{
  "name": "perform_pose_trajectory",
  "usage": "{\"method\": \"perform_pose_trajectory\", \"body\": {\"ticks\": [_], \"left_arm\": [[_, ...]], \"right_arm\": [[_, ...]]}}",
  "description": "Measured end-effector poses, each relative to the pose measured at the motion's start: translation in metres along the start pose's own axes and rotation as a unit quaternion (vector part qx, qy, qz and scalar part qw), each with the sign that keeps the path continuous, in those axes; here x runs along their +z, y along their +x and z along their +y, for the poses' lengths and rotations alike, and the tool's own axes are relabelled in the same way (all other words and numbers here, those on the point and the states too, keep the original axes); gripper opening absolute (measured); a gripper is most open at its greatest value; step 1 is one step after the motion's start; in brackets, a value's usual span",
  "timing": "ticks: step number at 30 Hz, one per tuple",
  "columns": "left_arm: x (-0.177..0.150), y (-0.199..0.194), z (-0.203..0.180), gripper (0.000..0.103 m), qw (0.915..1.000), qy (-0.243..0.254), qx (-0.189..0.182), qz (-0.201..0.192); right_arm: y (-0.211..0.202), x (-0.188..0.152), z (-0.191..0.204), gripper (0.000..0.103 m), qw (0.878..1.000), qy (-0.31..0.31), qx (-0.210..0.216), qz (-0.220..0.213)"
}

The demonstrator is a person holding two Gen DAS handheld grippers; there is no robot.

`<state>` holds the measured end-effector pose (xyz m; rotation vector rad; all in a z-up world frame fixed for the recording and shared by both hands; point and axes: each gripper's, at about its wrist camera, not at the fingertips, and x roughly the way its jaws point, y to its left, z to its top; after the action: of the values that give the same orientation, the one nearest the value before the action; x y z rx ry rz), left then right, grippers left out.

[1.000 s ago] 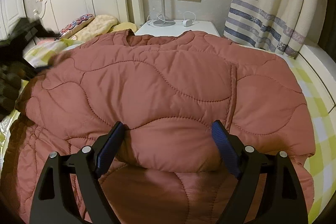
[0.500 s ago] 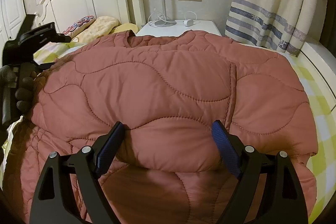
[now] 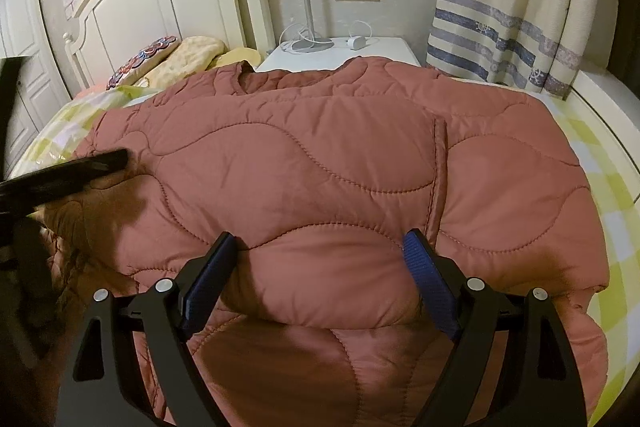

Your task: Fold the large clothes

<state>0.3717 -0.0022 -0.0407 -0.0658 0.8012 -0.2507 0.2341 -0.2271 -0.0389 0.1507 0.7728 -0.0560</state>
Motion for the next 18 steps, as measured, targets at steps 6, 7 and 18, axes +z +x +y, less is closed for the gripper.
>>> {"method": "perform_pose_trajectory", "body": {"ticks": [6,7,18], "left_arm": [[-0.051,-0.041,0.006,0.101,0.9985,0.036,0.042,0.0],[-0.06,-0.037,0.009,0.101,0.9979,0.037,0.051,0.012],[-0.076,-0.051,0.026,0.101,0.9992,-0.004,0.031,0.025]], "right_arm": [[0.001,0.0,0.0,0.082,1.0,0.002,0.001,0.0],[0.001,0.0,-0.001,0.082,1.0,0.003,0.002,0.001],[-0.026,-0.012,-0.004,0.085,0.999,0.037,0.003,-0.01]]}}
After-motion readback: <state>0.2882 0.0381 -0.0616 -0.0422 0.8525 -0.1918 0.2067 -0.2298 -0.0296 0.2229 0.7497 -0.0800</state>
